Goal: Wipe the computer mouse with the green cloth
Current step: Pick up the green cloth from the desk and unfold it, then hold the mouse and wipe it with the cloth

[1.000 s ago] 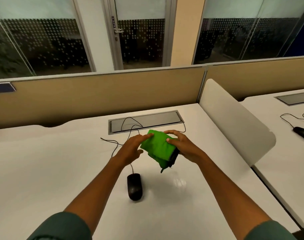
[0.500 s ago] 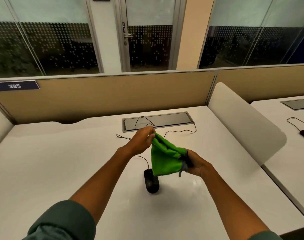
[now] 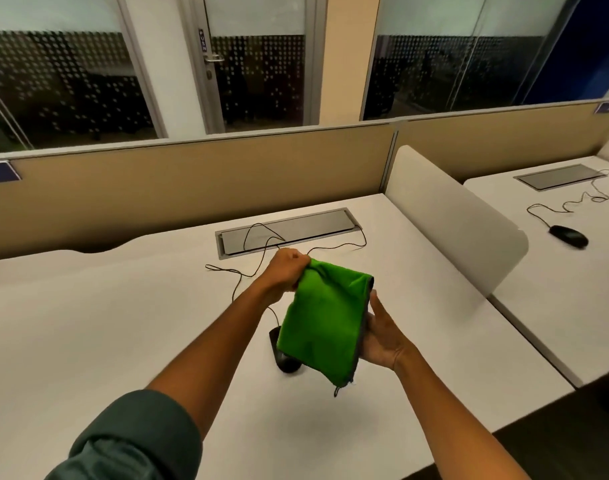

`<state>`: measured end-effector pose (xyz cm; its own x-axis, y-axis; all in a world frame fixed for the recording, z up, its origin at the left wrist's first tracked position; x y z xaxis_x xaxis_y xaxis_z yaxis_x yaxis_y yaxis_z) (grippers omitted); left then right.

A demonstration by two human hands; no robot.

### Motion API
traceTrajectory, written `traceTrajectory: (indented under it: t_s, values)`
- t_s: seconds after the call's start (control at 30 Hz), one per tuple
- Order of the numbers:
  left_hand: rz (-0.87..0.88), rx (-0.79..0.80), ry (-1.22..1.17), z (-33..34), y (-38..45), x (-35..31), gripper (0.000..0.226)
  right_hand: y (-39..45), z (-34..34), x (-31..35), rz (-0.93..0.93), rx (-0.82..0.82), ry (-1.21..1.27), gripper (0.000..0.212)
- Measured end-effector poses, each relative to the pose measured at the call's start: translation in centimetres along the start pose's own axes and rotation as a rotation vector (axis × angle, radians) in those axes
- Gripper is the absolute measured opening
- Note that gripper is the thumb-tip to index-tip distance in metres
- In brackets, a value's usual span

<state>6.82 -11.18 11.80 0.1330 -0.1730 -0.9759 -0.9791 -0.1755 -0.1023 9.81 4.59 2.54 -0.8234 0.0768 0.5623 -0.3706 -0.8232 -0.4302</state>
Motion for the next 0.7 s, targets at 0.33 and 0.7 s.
traceTrajectory:
  t_s: [0.33, 0.7]
  values:
    - [0.072, -0.102, 0.230, -2.3, -3.2, 7.7, 0.043, -2.4, -5.9, 2.1, -0.121, -0.466, -0.115, 0.048]
    - [0.176, 0.086, 0.656, -0.7, -8.6, 21.0, 0.136, 0.0, -6.7, 2.0, -0.162, -0.859, -0.689, 0.030]
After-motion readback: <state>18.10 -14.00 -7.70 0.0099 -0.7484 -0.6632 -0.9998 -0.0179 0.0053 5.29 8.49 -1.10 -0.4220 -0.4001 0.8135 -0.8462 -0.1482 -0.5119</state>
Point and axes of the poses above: each hand's wrist, its own y-axis towards the middle knuckle, its own z-axis out of the palm, x = y × z, the point moved 9 cm from there along y, towards the middle knuckle, and after that the axes turned 9 degrees about z, right-handed, at the moved point
